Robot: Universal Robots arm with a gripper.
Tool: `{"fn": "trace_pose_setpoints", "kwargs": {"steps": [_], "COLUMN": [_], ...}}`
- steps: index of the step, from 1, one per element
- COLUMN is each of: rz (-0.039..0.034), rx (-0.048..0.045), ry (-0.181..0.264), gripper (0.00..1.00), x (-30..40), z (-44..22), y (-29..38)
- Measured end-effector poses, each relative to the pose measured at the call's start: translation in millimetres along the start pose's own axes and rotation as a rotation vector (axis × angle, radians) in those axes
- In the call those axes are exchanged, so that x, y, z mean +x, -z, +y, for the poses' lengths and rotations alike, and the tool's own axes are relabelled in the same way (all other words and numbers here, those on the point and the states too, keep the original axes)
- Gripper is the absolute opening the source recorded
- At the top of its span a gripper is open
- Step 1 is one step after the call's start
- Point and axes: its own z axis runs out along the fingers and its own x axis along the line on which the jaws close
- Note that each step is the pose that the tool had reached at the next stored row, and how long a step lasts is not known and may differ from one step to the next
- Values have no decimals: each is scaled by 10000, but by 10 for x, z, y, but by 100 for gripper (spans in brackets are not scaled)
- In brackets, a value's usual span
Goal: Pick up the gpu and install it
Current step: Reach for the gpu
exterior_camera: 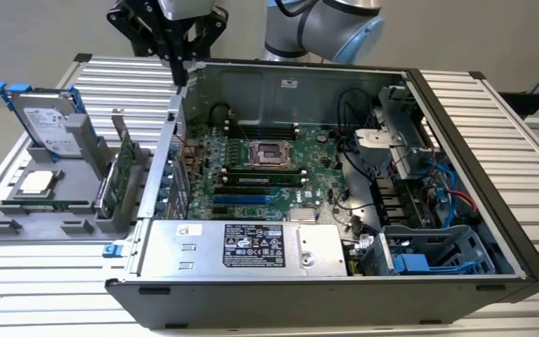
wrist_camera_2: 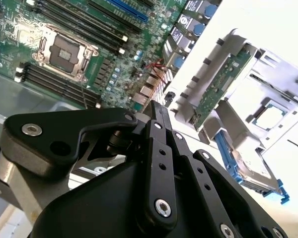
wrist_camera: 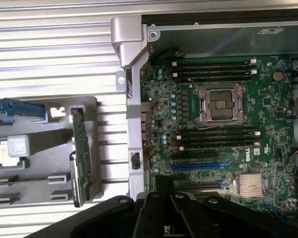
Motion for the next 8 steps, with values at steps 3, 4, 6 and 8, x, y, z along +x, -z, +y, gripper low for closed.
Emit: {"fn": "trace_pose_setpoints", "kwargs": {"steps": [3,4,6,8], "rz": [0,0,0,0], "rx": [0,0,0,0], "ry": [1,2,2,3], "gripper": [0,0,0,0], "x": [35,47,70,94], "z": [-2,-3,-5,-7], "y": [1,1,2,2]}}
